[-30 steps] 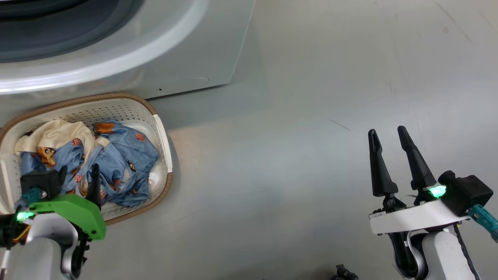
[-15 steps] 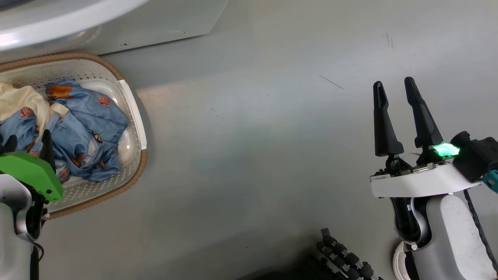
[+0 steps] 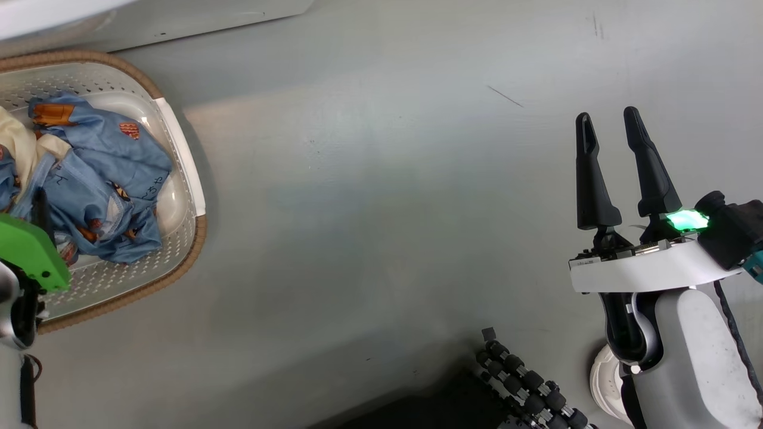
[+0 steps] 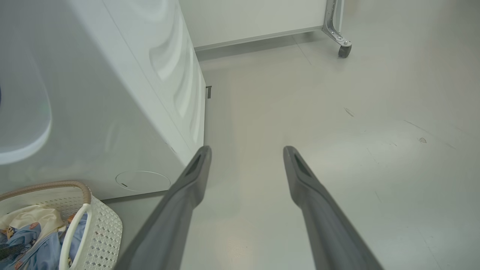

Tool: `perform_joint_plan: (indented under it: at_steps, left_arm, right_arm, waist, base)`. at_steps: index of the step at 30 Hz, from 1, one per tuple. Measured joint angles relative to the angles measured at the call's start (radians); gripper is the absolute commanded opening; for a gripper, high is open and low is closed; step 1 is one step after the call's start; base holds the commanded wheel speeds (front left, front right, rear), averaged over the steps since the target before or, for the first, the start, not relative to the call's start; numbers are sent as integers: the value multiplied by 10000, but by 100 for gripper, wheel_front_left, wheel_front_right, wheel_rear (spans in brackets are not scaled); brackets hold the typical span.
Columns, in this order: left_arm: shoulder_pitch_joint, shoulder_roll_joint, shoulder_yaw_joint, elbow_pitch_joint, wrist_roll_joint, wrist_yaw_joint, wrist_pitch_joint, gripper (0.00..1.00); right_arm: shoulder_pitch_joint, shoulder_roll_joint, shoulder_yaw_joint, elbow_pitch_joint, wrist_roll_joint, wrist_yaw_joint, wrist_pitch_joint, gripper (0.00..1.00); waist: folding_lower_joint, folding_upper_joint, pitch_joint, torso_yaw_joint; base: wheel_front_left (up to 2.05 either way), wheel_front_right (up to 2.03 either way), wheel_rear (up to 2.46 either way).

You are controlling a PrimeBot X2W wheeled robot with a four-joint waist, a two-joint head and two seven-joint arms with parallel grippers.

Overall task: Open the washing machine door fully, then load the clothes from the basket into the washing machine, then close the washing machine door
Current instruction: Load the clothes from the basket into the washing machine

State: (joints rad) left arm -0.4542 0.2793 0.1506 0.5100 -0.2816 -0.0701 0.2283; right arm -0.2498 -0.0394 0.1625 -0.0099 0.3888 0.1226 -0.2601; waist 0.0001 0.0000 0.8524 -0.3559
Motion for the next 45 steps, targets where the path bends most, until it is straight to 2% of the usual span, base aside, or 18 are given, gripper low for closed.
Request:
perform_joint_plan:
  at_steps: [8,17,23,36,44,45]
  left_arm:
    - [-631,274,17,182,71,15,38,100]
    - [-1225,518,-378,362,272,-13,142,100]
    - [-1592,579,-662,493,293,-261,171,100]
    - [-2247,938,-1216,951,732,-364,169,100]
    - [-2500,901,-1547,1436,876,-407,-31,100]
    - [-2541,880,-1580,1526,894,-430,-67,91]
  right_arm:
    - [-143,2,6,-6,-2,0,0,100]
    - [-330,-2,42,-63,-105,0,0,100]
    - [-426,0,130,-71,-192,0,0,100]
    - [-498,0,297,-73,-201,0,0,100]
    - [-498,0,128,-73,-290,0,0,100]
    - [-498,0,117,-73,-309,0,0,100]
  waist:
    - [0,0,471,62]
    - [0,0,1018,133]
    - [-1,0,1398,158]
    - [-1,0,1997,39]
    - [-1,0,2082,-55]
    - [-1,0,2083,-55]
  base:
    - [0,0,0]
    - [0,0,0]
    - [0,0,0]
    - [0,0,0]
    - [0,0,0]
    - [0,0,0]
